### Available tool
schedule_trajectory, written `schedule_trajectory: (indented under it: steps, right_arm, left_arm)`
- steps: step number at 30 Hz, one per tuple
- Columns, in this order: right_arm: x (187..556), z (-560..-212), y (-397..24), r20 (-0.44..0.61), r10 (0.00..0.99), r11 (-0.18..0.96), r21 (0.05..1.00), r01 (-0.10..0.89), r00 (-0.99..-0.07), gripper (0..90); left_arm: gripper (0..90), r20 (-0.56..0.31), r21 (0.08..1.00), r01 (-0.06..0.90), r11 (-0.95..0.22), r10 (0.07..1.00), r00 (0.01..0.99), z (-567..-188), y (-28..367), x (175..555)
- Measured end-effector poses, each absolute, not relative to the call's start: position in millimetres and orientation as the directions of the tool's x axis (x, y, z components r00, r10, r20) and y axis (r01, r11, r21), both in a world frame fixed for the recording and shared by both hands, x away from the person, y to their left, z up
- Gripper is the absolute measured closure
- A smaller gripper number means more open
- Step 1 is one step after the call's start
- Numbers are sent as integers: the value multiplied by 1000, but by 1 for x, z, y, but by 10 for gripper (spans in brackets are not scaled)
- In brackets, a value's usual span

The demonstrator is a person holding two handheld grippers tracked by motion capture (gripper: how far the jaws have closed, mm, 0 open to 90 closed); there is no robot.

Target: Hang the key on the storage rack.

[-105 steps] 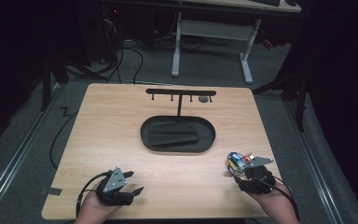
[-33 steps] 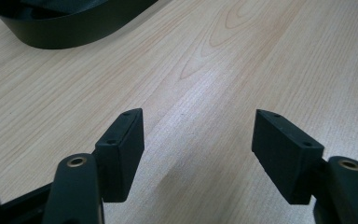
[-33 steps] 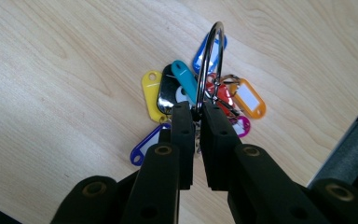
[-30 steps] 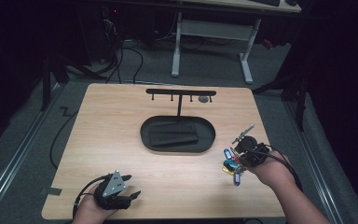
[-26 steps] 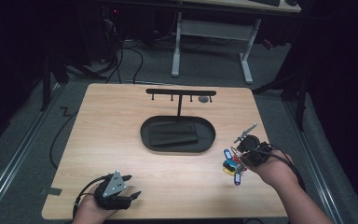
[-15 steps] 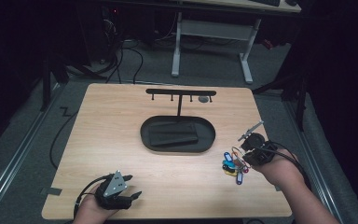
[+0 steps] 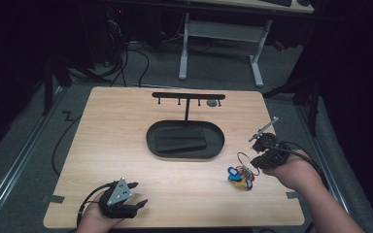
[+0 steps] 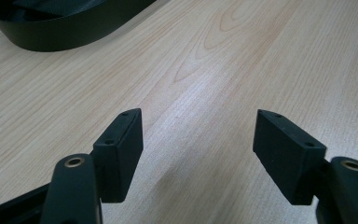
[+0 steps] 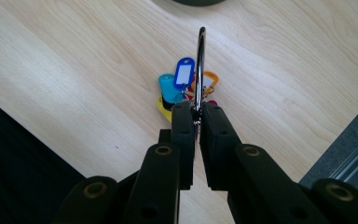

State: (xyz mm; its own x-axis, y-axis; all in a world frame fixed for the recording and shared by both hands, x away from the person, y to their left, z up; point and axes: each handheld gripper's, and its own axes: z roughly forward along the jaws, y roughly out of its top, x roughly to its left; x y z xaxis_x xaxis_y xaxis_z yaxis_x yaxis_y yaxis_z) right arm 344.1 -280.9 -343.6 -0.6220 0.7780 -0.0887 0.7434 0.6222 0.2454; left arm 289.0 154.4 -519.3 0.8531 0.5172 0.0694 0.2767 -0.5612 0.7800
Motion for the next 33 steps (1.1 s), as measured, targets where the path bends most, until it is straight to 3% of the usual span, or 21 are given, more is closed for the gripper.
schedule_trajectory:
  steps: [6, 33]
  right_arm:
    - [349, -327, -277, -21, 773, 615, 267, 742, -634, 847]
    - [394, -283, -251, -41, 769, 621, 284, 731, -637, 850]
  left_arm:
    - [338, 70, 779, 278, -562, 519, 852, -519, 155, 288]
    - [339, 67, 779, 279, -562, 516, 854, -519, 156, 290]
